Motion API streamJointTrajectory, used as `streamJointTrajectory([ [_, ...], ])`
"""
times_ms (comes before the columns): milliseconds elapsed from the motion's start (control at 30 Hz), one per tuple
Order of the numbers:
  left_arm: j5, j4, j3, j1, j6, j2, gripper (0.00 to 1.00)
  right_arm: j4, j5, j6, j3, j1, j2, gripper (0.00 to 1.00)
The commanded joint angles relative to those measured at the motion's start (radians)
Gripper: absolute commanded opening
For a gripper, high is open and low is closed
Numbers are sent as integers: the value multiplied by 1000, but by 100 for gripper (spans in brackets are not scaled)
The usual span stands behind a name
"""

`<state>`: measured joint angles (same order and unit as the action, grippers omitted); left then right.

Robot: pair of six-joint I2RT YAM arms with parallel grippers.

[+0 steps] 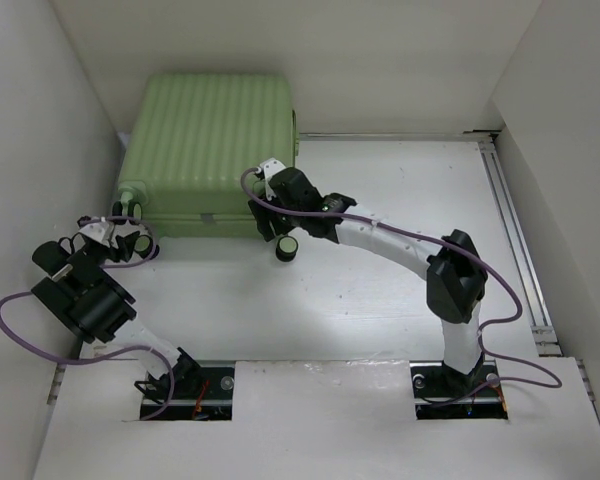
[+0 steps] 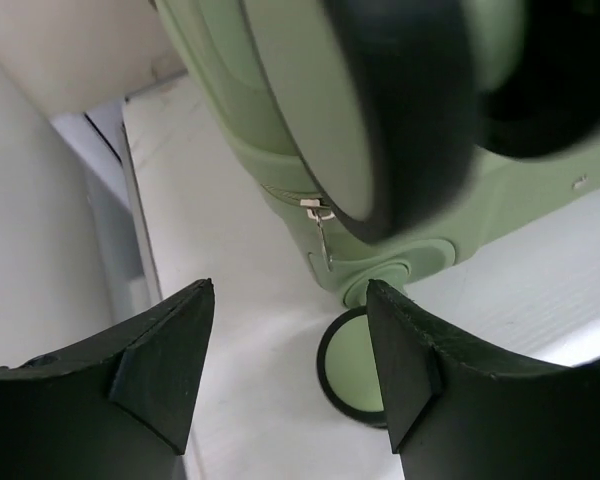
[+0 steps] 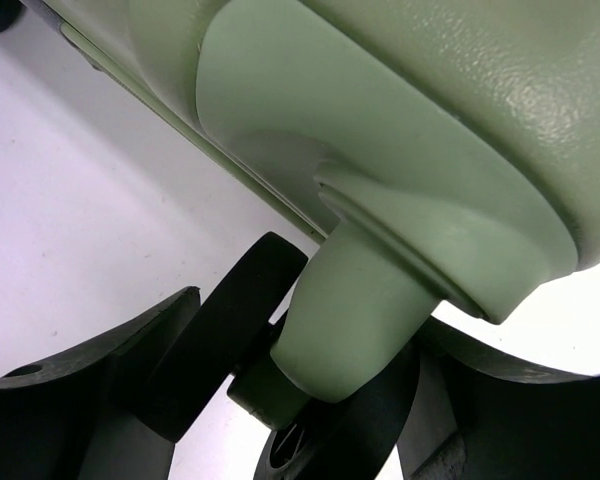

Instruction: Pack the luggage

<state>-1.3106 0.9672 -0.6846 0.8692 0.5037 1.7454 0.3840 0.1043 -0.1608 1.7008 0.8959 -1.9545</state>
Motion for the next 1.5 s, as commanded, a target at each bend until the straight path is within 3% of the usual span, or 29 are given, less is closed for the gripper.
streamJointTrajectory([
  [0, -153, 19, -18, 14, 134, -49, 60, -80, -38, 96, 2, -38, 45, 0],
  [100, -142, -161, -111, -28, 241, -49, 60, -102, -57, 106, 2, -48, 45, 0],
  [233, -142, -183, -179, -52, 233, 44, 61, -139, -97, 106, 2, -67, 45, 0],
  [400, -81, -206, -220, -105, 205, 54, 61, -149, -161, 115, 23, -100, 23, 0],
  [500, -30, -315, -248, -118, 312, 54, 60, -149, -189, 115, 42, -124, 23, 0],
  [600, 69, -592, -335, -142, 506, 52, 58, -149, -189, 115, 53, -135, 23, 0],
  [633, 85, -856, -445, -142, 706, 69, 56, -149, -189, 125, 75, -135, 23, 0],
  [733, 45, -1222, -643, -151, 925, 192, 55, -123, -189, 135, 109, -135, 14, 0],
  [767, 27, -1445, -762, -151, 1008, 225, 54, -108, -189, 135, 109, -135, 14, 0],
  [800, 7, -1561, -812, -151, 1200, 258, 54, -94, -189, 135, 109, -135, 14, 0],
  [900, 19, -1975, -934, -162, 1539, 359, 54, -83, -178, 135, 109, -144, 14, 0],
  [967, 19, -2045, -922, -162, 1674, 371, 54, -74, -169, 135, 96, -144, 23, 0],
  [1100, 19, -1956, -727, -171, 1644, 289, 55, -74, -147, 135, 85, -144, 34, 0],
  [1133, 19, -1841, -692, -171, 1591, 260, 55, -63, -147, 135, 85, -144, 34, 0],
  [1167, 37, -1760, -655, -180, 1514, 194, 55, -63, -147, 135, 85, -144, 34, 0],
  [1200, 60, -1665, -614, -197, 1318, 159, 55, -63, -147, 135, 85, -144, 34, 0],
  [1233, 89, -1457, -519, -208, 1214, 120, 55, -63, -147, 135, 85, -144, 34, 0],
  [1333, 217, -1073, -280, -248, 866, -41, 55, -63, -147, 135, 85, -153, 34, 0],
  [1367, 241, -860, -226, -248, 696, -76, 55, -63, -147, 135, 85, -153, 34, 0],
  [1467, 294, -670, -112, -262, 540, -168, 58, -54, -158, 126, 76, -178, 34, 0],
])
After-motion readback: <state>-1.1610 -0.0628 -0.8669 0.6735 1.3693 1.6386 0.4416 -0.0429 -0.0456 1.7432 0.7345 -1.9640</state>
